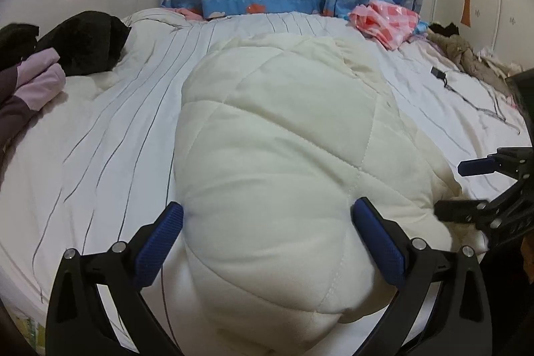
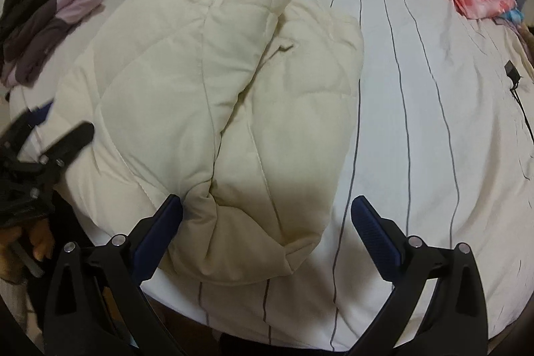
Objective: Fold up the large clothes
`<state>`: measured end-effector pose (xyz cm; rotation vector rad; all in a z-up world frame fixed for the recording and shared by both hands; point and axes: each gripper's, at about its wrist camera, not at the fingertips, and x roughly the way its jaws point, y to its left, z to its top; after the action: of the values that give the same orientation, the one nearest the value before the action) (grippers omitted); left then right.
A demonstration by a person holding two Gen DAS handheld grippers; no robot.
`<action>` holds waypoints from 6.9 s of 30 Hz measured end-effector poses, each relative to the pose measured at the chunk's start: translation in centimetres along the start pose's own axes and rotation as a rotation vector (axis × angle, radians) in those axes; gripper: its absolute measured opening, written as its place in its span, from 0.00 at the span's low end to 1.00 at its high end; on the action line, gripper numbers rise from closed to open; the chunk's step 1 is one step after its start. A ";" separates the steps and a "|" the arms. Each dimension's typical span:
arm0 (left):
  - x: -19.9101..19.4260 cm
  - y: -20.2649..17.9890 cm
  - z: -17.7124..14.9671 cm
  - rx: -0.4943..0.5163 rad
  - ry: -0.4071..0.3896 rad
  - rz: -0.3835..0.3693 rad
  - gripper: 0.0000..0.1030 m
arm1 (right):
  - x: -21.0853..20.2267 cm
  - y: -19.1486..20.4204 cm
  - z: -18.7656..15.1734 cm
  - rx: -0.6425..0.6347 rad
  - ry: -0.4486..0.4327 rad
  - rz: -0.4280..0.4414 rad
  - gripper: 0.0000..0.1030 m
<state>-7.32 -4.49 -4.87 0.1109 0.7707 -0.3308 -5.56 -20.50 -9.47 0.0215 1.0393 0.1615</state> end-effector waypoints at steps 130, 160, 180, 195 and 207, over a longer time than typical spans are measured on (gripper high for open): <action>-17.1 -1.1 -3.6 -0.059 -0.045 0.247 0.94 | -11.3 11.2 -7.8 0.075 -0.239 -0.044 0.94; -16.1 -0.1 -3.9 -0.078 -0.009 0.229 0.94 | -12.1 11.8 -7.5 0.035 -0.269 -0.091 0.94; -15.9 0.0 -3.8 -0.075 -0.004 0.222 0.94 | -12.3 11.7 -7.6 0.042 -0.282 -0.104 0.94; -16.4 -0.1 -3.4 -0.072 -0.028 0.268 0.94 | -12.1 11.4 -7.7 0.055 -0.279 -0.087 0.94; -16.5 0.1 -3.3 -0.080 -0.029 0.260 0.94 | -11.8 11.5 -7.7 0.060 -0.272 -0.079 0.94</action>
<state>-20.49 0.46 4.30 0.1297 0.7304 -0.0545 -19.45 -11.28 -2.16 0.0555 0.7721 0.0533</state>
